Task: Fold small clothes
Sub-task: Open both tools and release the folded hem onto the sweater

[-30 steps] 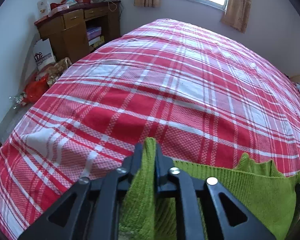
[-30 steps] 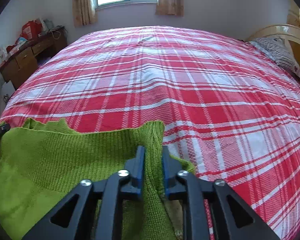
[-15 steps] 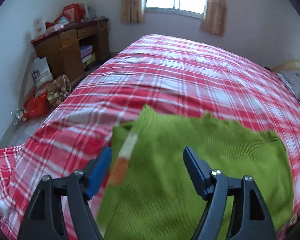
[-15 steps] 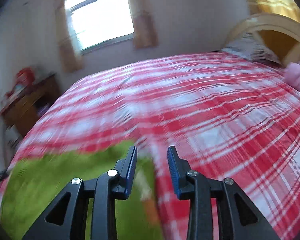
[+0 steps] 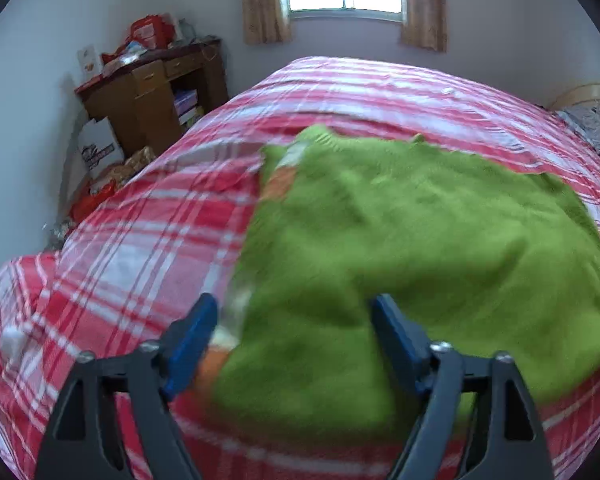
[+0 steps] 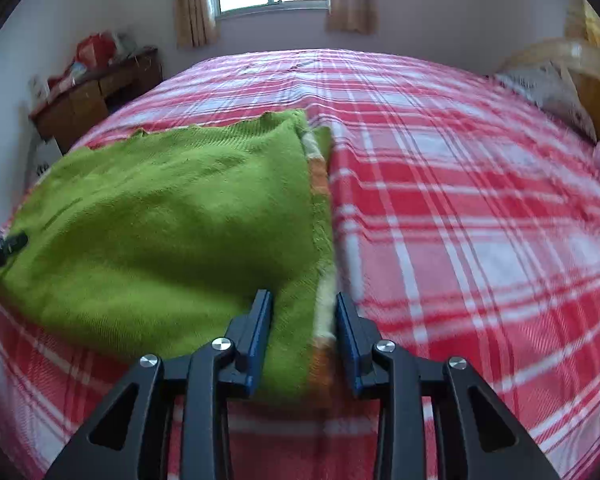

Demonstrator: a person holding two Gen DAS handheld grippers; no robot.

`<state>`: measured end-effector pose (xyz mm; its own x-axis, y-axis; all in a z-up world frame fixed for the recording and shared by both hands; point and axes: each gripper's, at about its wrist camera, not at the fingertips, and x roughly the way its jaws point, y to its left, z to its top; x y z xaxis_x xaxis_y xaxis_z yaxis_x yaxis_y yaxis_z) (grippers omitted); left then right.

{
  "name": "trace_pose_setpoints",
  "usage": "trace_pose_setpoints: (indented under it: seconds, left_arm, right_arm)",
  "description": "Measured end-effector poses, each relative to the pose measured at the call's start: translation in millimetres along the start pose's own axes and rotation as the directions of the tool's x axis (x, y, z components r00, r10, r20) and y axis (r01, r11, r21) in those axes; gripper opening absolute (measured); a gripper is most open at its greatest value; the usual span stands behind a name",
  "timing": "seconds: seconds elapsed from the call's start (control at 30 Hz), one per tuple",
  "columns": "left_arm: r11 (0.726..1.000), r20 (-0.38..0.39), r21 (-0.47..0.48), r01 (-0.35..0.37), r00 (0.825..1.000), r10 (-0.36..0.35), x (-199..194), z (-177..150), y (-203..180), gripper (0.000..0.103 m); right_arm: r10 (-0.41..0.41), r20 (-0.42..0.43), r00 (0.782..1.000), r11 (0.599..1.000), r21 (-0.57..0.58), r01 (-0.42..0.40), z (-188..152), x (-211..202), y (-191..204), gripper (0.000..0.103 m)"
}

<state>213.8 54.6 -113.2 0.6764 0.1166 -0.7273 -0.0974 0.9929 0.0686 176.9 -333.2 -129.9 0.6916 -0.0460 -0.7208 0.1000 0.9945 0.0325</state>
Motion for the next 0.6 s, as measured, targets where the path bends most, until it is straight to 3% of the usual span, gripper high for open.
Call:
trace_pose_setpoints:
  seconds: [0.07, 0.17, 0.23, 0.33, 0.43, 0.5, 0.53, 0.57, 0.6]
  left_arm:
    - [1.000, -0.012, -0.021, -0.003, 1.000, 0.003, 1.6, -7.8, 13.6, 0.096]
    - [0.991, -0.023, -0.111, 0.075, 0.997, -0.078, -4.2, -12.7, 39.8, 0.096]
    - [0.979, -0.001, -0.178, 0.097, 0.995, -0.098, -10.8, -11.8, 54.0, 0.096]
    - [0.952, 0.051, -0.268, 0.144, 0.989, -0.136, -10.8, -0.5, 63.8, 0.096]
    - [0.929, 0.023, -0.285, 0.237, 0.970, -0.240, 15.2, 22.5, 53.8, 0.096]
    - [0.928, 0.008, -0.271, 0.254, 0.965, -0.262, 28.6, 35.4, 43.9, 0.094]
    - [0.927, -0.001, -0.270, 0.261, 0.962, -0.272, 36.5, 42.5, 38.8, 0.088]
    - [0.923, -0.011, -0.275, 0.270, 0.959, -0.284, 42.8, 46.9, 35.6, 0.072]
    - [0.918, -0.023, -0.281, 0.281, 0.954, -0.299, 49.1, 50.5, 32.1, 0.063]
  right_arm:
    - [0.004, -0.004, 1.000, 1.000, 0.005, -0.004, -1.6, -2.2, -1.4, 0.033]
    - [-0.037, -0.001, 0.999, 0.999, 0.026, 0.037, 5.1, -13.3, -0.9, 0.033]
    - [-0.062, 0.108, 0.992, 0.998, 0.010, 0.061, 16.2, -34.9, 11.9, 0.033]
    - [0.022, 0.191, 0.981, 0.997, -0.072, -0.008, 33.0, -50.3, 52.0, 0.033]
    - [0.135, 0.162, 0.978, 0.985, -0.128, -0.115, 50.0, -32.7, 98.8, 0.032]
    - [0.179, 0.154, 0.972, 0.978, -0.136, -0.159, 57.9, -19.0, 126.8, 0.032]
    - [0.211, 0.146, 0.967, 0.972, -0.137, -0.192, 60.5, -11.5, 139.8, 0.032]
    - [0.232, 0.136, 0.963, 0.966, -0.147, -0.212, 60.6, -4.6, 151.2, 0.032]
    - [0.238, 0.127, 0.963, 0.963, -0.158, -0.218, 59.3, 1.3, 159.8, 0.032]
